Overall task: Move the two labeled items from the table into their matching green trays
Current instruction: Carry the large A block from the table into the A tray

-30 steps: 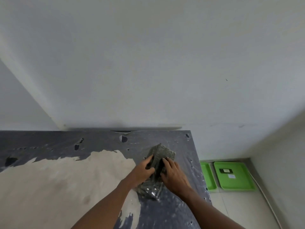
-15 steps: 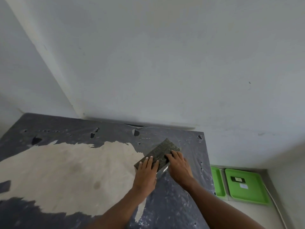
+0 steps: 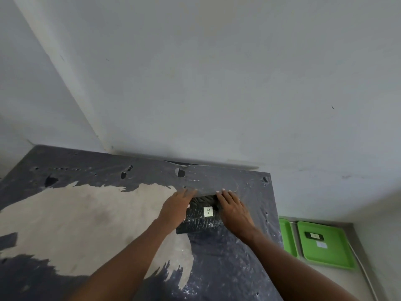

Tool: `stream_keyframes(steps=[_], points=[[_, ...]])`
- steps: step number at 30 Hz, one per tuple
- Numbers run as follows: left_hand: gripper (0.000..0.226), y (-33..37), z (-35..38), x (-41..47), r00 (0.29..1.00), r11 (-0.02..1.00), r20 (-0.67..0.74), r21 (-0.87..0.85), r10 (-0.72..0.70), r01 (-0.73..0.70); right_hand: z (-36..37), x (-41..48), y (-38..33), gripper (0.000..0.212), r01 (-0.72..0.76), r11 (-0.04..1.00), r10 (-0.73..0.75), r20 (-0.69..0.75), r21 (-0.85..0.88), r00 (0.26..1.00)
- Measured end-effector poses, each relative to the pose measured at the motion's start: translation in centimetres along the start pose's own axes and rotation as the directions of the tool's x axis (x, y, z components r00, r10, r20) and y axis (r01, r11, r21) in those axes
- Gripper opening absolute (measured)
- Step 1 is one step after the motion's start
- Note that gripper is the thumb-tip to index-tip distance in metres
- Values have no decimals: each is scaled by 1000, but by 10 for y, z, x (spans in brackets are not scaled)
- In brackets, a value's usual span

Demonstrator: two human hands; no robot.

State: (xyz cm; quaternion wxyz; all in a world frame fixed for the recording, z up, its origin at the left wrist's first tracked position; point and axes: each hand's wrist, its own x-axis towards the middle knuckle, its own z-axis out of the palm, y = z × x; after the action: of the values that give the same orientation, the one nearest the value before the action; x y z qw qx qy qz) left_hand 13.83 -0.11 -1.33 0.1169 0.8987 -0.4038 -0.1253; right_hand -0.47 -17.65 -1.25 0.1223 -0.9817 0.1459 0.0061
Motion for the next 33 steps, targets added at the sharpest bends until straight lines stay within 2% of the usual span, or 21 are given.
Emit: stream_keyframes(steps=[2, 7, 12, 14, 16, 17, 19, 22, 25, 28, 30, 33], points=[[63, 9, 5, 1, 998, 999, -53, 37, -37, 39, 4, 2, -1, 69, -35, 999, 33, 50, 29, 998], [62, 7, 20, 12, 996, 988, 51, 137, -73, 65, 13, 3, -2, 67, -119, 992, 116, 86, 29, 989], [59, -6, 21, 29, 973, 989, 199, 111, -116, 96, 22, -7, -7, 58, -171, 983, 163, 111, 71, 980], [57, -8, 19, 32, 970, 990, 204, 74, -129, 116, 23, -15, -10, 55, -184, 981, 180, 63, 64, 982], [55, -6, 18, 33, 974, 990, 179, 61, -137, 128, 25, -23, -14, 45, -215, 974, 219, -51, 69, 974], [54, -4, 18, 33, 975, 989, 167, 60, -146, 138, 24, -26, -19, 37, -260, 961, 269, -99, 100, 958], [53, 0, 16, 30, 970, 983, 163, 66, -180, 172, 22, -28, -31, 27, -352, 909, 379, -93, 225, 921], [54, 8, 16, 23, 948, 969, 202, 66, -247, 239, 23, -24, -45, 29, -381, 851, 420, -34, 360, 907], [54, 16, 16, 13, 926, 955, 239, 23, -293, 296, 20, -19, -48, 32, -347, 834, 402, -39, 430, 915], [75, 29, 18, 3, 920, 950, 310, -124, -238, 288, 14, -10, -43, 34, -329, 836, 357, 20, 439, 934], [89, 43, 19, -4, 915, 922, 352, -251, -198, 296, 10, -7, -39, 38, -346, 864, 346, 69, 366, 936], [86, 57, 20, -9, 900, 882, 404, -347, -167, 319, 9, -13, -38, 47, -378, 907, 377, 42, 187, 925]])
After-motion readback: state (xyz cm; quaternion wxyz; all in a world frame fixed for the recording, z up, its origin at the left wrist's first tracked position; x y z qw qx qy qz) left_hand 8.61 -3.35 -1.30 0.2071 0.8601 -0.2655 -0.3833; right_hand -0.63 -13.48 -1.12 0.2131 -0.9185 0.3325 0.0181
